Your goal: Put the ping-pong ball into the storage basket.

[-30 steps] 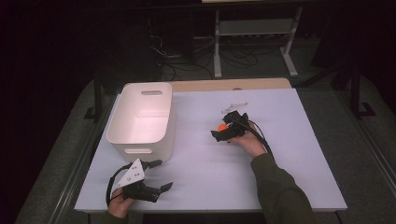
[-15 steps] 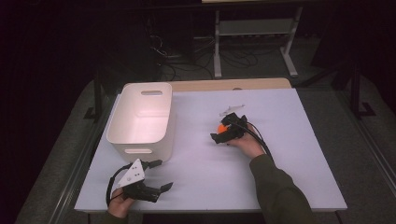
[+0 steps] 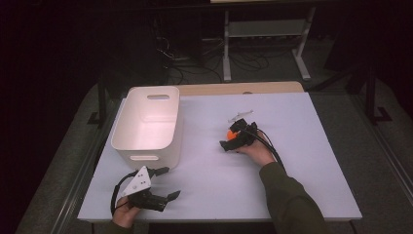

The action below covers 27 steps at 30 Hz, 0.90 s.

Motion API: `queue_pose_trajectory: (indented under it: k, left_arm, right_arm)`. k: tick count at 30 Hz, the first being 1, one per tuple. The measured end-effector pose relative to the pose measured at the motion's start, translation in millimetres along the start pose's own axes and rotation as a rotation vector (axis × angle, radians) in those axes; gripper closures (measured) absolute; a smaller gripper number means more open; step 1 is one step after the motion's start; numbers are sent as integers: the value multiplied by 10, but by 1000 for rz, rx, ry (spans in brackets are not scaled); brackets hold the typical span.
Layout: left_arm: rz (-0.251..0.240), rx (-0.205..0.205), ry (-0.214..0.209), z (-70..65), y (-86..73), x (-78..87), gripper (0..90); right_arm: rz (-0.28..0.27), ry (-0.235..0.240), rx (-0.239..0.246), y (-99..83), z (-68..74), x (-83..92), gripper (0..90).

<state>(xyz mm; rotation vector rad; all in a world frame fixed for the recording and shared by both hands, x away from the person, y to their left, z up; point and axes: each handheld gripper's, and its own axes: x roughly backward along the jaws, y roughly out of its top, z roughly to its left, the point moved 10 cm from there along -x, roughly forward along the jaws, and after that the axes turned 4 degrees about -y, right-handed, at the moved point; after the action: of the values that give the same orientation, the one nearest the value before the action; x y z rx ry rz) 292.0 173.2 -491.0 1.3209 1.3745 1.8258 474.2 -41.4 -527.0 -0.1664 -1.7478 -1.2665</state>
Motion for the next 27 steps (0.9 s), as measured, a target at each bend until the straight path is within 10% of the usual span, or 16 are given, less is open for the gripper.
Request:
queue_pose_trajectory:
  k: [27]
  left_arm:
    - [0, 0, -1, -1, 0, 0, 141]
  right_arm:
    - [-25, -26, -19, 4, -34, 5, 142]
